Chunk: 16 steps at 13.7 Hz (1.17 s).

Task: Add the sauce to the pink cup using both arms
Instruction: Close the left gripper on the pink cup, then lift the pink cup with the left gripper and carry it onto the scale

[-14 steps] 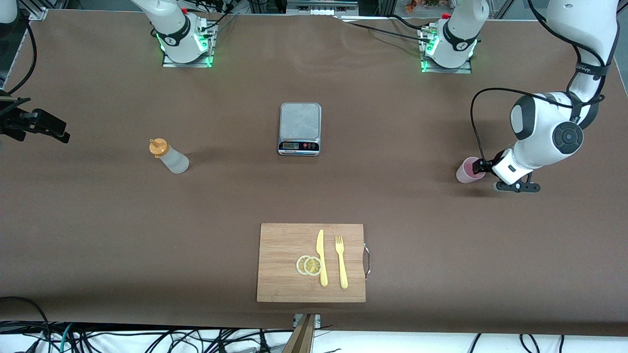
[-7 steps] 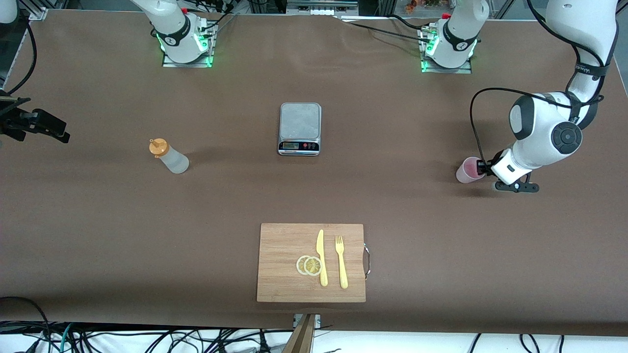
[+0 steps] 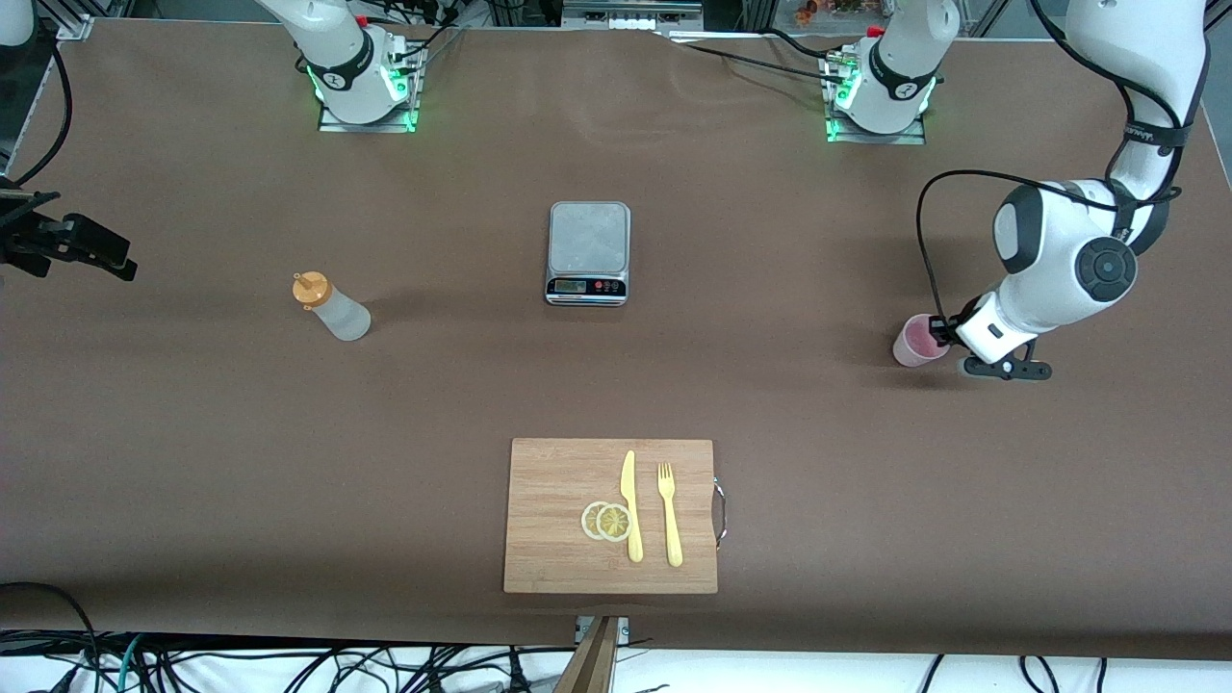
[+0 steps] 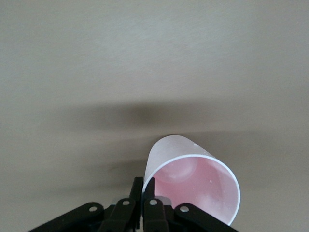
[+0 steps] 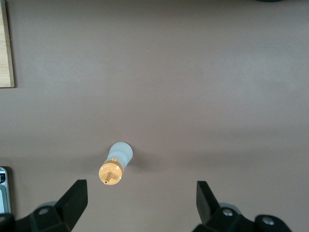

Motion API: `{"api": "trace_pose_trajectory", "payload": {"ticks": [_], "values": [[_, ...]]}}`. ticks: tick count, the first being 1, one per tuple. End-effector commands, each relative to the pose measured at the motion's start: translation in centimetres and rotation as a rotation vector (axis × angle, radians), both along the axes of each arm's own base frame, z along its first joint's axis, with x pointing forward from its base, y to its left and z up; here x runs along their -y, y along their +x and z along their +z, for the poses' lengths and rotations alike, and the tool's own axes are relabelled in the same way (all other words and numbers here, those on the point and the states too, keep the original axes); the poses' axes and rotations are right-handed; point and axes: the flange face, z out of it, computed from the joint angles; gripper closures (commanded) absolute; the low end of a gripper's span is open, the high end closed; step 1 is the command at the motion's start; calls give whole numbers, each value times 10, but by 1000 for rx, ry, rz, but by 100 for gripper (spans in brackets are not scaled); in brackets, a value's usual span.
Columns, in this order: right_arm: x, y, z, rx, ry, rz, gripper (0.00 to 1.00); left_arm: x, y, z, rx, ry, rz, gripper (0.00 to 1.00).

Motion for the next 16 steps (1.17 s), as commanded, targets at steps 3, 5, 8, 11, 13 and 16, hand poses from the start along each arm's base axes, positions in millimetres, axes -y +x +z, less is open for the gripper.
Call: {"api": "trace_pose_trajectory", "payload": {"ticks": [3,5,8,11,13,16], "values": [[-1,-1,2,-2,9,-15,0,150,-2,58,19,-30,10,100],[-1,-1,2,-2,9,-15,0,221,-17,73,7,-41,-12,100],[0,-1,2,-2,9,-17,0,327,-58,75,2,-37,25,100],[1,-1,2,-2,9,-18,0,410,-95,72,0,-46,26,100],[0,-1,2,-2,9,-17,0,449,-114,70,-8,-57,38,100],[-1,-1,2,-2,9,-15,0,493,-143,58,3,-81,53,100]]}}
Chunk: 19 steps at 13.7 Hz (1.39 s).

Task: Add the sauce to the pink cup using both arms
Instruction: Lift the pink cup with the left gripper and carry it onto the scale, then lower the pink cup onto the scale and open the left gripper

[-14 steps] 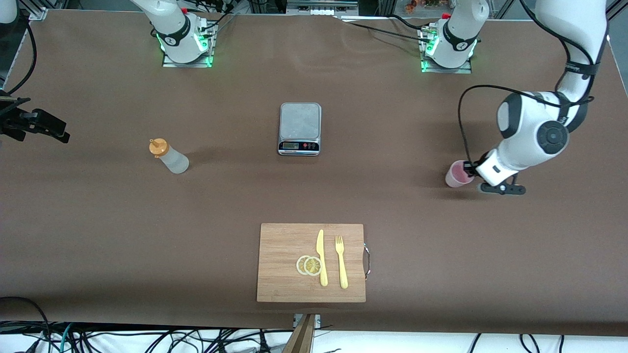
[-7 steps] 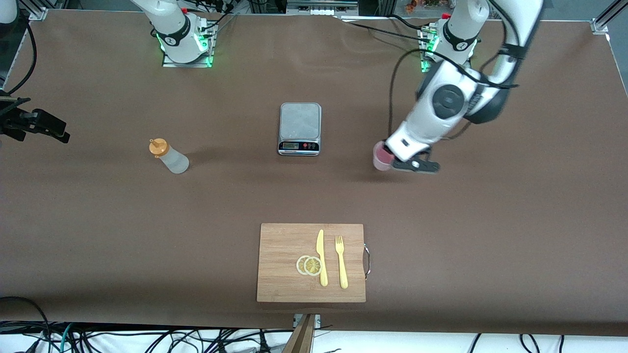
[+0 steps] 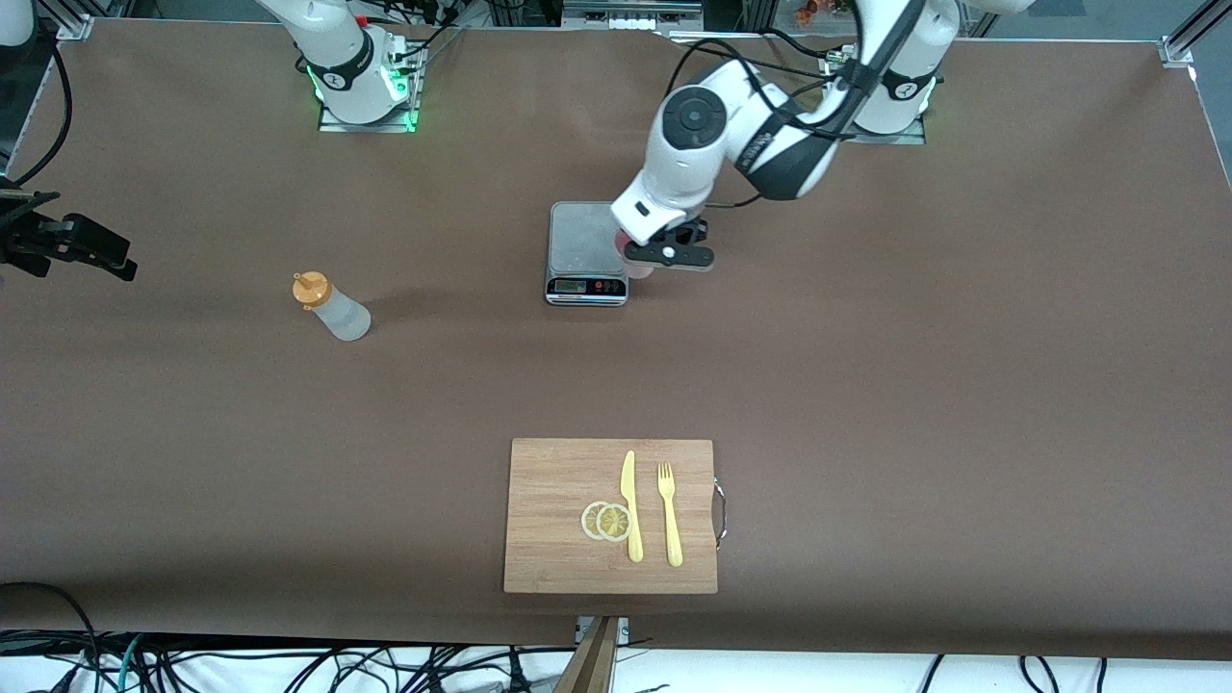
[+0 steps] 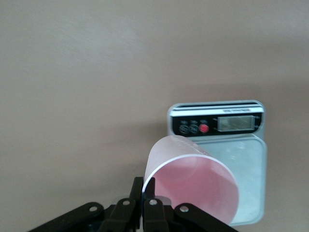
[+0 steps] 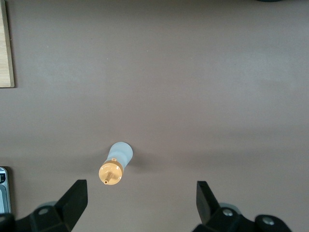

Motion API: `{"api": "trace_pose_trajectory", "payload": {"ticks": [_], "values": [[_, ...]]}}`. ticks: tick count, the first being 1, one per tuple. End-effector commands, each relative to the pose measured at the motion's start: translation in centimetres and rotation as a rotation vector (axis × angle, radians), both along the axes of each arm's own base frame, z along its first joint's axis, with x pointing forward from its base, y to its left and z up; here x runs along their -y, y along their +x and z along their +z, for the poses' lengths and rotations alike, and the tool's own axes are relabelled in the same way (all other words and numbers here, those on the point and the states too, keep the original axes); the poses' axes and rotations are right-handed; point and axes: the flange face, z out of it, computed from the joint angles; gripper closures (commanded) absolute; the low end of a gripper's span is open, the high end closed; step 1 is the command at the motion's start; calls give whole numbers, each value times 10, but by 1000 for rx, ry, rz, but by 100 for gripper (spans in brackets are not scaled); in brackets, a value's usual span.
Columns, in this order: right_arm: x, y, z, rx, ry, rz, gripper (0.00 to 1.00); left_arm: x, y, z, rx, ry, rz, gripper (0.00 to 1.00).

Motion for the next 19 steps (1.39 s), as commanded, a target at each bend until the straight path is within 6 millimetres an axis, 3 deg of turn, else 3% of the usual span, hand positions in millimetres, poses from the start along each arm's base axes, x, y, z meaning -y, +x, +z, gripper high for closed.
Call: {"api": "trace_pose_trajectory", "payload": {"ticks": [1,5,10,11,12,14,17,19], "values": [[-1,-1,2,-1,9,-15,0,30,-8,-13,3,-36,46,100],[-1,-1,2,-1,9,-15,0,55,-31,-32,1,-47,40,100],[-1,-1,2,-3,7,-15,0,64,-39,-43,-10,-40,24,100],[-1,-1,1,-1,7,-15,0,63,-38,-44,-11,-39,26,94],[-1,0,0,-3,7,-13,0,63,-38,-45,-13,-39,27,70],[-2,3,-5,-8,8,-4,0,63,-37,-41,-9,-43,26,1],[-5,9,-21,-39,9,17,0,61,-26,-9,3,-69,42,0],[-5,16,-39,-73,8,95,0,51,-12,23,-23,-58,55,0]]}}
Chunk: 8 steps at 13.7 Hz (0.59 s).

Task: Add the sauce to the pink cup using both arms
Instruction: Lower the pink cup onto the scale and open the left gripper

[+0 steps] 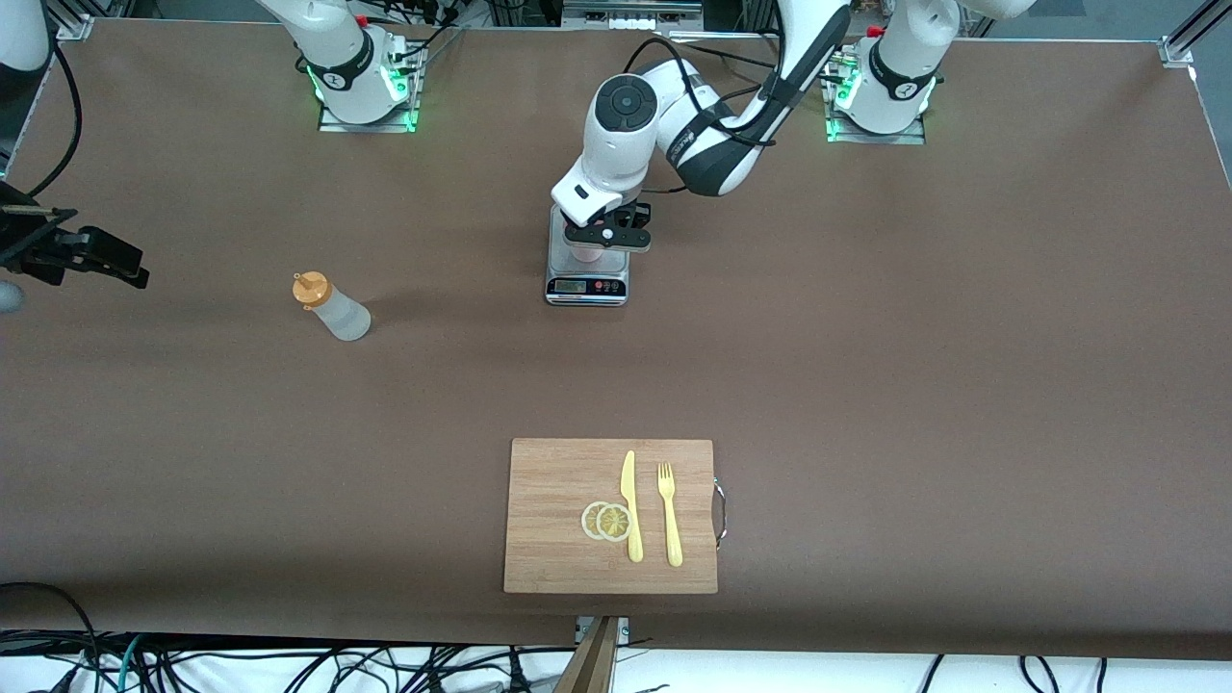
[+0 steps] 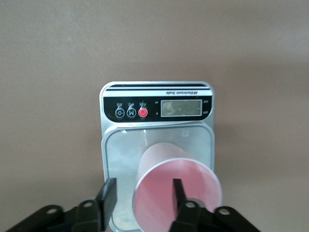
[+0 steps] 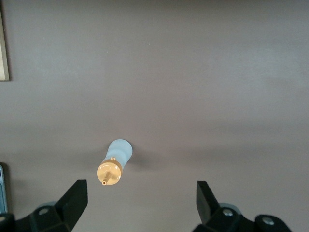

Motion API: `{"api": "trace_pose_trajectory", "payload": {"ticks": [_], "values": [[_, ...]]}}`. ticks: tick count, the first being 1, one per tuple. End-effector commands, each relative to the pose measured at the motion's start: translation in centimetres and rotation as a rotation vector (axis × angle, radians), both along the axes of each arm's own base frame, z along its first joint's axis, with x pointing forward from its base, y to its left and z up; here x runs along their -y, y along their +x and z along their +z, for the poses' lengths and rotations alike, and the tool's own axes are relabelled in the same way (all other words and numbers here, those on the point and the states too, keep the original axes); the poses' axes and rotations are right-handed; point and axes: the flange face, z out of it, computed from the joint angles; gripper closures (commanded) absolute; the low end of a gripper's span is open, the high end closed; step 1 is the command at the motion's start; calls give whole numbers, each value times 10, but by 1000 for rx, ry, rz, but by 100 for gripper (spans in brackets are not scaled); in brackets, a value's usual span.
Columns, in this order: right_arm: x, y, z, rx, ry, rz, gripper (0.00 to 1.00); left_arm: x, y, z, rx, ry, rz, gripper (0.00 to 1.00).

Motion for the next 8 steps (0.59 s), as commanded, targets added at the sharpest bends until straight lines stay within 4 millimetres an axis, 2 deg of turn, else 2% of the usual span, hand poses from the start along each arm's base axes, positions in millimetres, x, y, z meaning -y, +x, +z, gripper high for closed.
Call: {"api": "trace_pose_trajectory", "payload": {"ticks": [1,3,4,5,6,8], "values": [[-3,8,-21,-42,20,123,0,-19,26,63,-24,10,9,0],[-4,15,-41,-64,108,289,0,-47,59,113,-24,24,36,0],[0,20,-57,-82,139,365,0,-61,69,135,-20,40,24,0],[5,24,-74,-94,186,471,0,-82,84,156,-15,51,6,0],[15,25,-81,-82,234,549,0,-106,99,174,-8,58,6,0],[36,28,-115,-32,412,661,0,-165,129,206,-3,67,39,0]]}}
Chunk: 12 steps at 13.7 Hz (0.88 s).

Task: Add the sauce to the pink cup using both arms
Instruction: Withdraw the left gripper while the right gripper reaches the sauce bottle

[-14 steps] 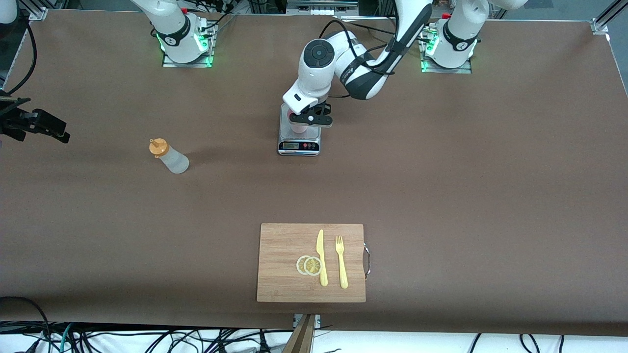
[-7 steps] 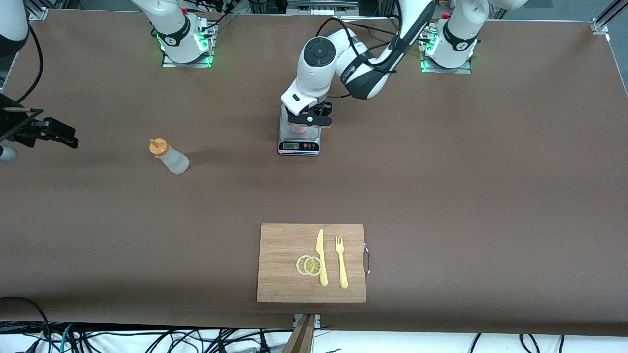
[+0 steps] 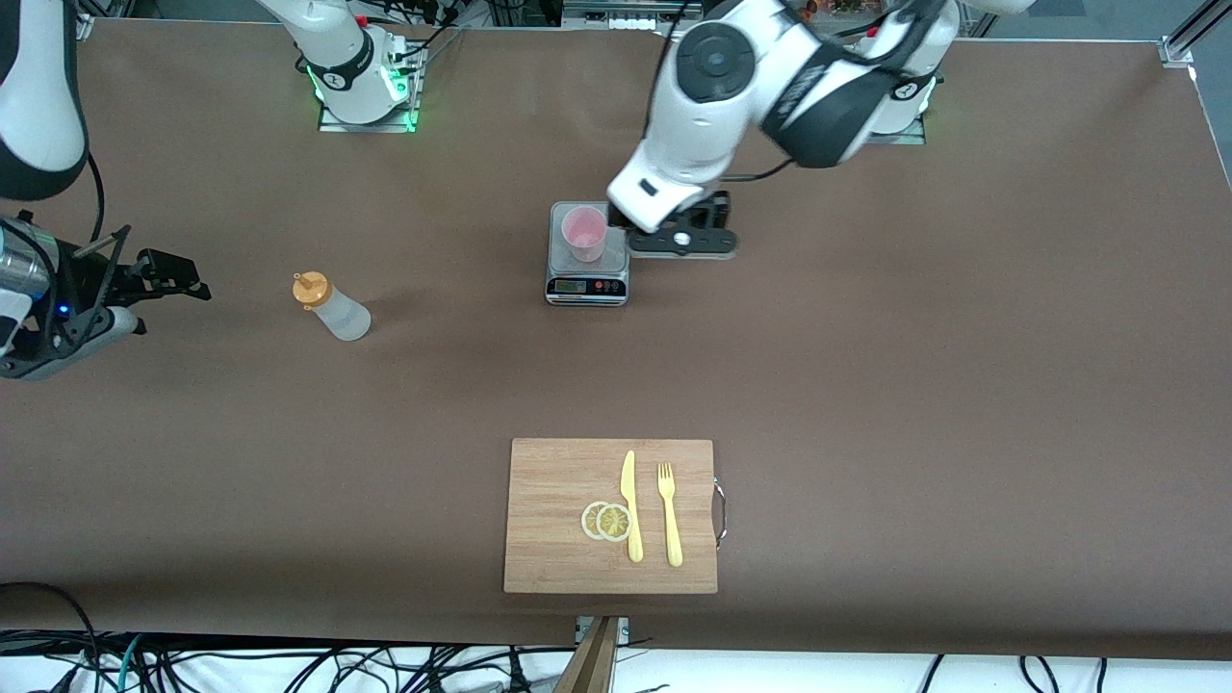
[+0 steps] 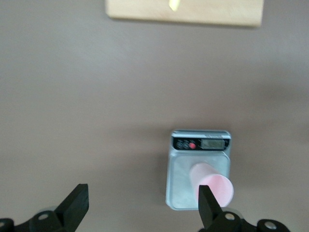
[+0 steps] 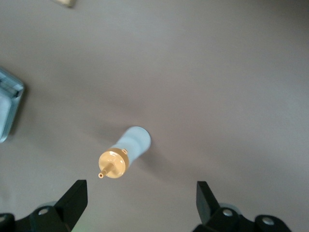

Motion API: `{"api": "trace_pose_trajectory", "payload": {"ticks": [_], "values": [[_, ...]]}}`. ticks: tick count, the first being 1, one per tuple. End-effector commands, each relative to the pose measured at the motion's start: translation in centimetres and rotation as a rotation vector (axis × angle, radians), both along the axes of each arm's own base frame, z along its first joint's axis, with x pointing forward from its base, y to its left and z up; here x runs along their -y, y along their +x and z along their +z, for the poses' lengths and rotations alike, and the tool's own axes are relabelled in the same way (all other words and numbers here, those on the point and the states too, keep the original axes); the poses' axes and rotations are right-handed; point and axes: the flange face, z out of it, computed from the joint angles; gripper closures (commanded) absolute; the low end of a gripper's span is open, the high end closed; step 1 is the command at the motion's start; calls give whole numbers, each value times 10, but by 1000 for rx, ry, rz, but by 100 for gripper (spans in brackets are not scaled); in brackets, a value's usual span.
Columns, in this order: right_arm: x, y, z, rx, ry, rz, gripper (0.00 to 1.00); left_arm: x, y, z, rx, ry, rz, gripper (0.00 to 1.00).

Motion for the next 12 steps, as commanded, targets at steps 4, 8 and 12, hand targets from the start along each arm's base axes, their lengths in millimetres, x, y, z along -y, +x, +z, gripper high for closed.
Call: {"api": "trace_pose_trajectory", "payload": {"ticks": [4,8,12], "values": [[76,-8,-75,105,406,198,0,-171,59,60,-15,3,-60,0],[122,-22,-160,217,694,356,0,-278,74,85,-17,-2,-23,0],[139,-45,-231,330,897,518,0,-343,74,96,-17,14,-55,0]]}}
